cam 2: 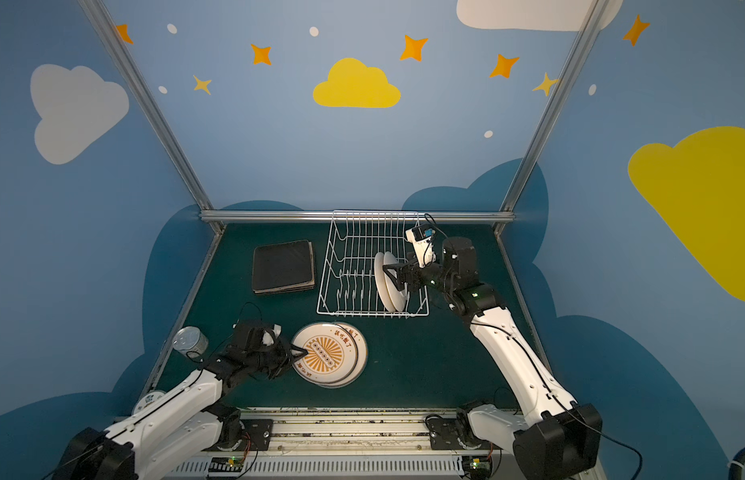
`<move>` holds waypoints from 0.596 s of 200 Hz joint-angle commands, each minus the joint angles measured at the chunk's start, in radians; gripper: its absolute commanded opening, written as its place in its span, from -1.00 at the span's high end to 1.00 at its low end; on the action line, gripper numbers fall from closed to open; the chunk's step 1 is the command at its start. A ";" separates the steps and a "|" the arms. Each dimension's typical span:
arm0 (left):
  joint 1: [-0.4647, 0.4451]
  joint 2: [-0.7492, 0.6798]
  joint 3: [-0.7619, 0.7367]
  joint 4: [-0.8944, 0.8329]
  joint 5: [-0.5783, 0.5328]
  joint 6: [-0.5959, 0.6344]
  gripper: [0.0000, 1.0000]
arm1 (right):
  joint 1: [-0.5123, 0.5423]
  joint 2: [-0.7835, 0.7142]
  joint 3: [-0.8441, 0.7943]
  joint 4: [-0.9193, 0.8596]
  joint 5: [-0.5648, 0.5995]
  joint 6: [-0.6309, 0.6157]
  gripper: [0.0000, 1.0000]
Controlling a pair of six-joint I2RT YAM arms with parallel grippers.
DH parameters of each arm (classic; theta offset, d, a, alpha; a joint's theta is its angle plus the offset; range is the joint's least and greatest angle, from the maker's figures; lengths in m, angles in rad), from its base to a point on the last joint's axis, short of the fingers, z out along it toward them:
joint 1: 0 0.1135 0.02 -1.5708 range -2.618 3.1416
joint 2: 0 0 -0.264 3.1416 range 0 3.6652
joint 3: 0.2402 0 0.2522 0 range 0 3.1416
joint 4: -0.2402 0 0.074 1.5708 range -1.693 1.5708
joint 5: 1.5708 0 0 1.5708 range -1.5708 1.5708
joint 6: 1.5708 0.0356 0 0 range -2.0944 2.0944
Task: Unload the plates from the dish rack
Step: 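Lower the plate onto the printed plate on the table and open the left gripper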
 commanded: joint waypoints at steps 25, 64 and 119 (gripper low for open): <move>-0.040 0.103 0.027 0.090 0.020 -0.013 0.33 | 0.003 0.006 0.015 0.017 0.008 0.006 -0.83; -0.062 0.189 0.081 0.067 0.015 0.011 0.04 | 0.003 0.013 0.014 0.018 0.008 0.009 -0.83; -0.065 0.213 0.160 -0.079 -0.010 0.059 -0.75 | 0.003 0.018 0.021 0.013 0.010 0.006 -0.83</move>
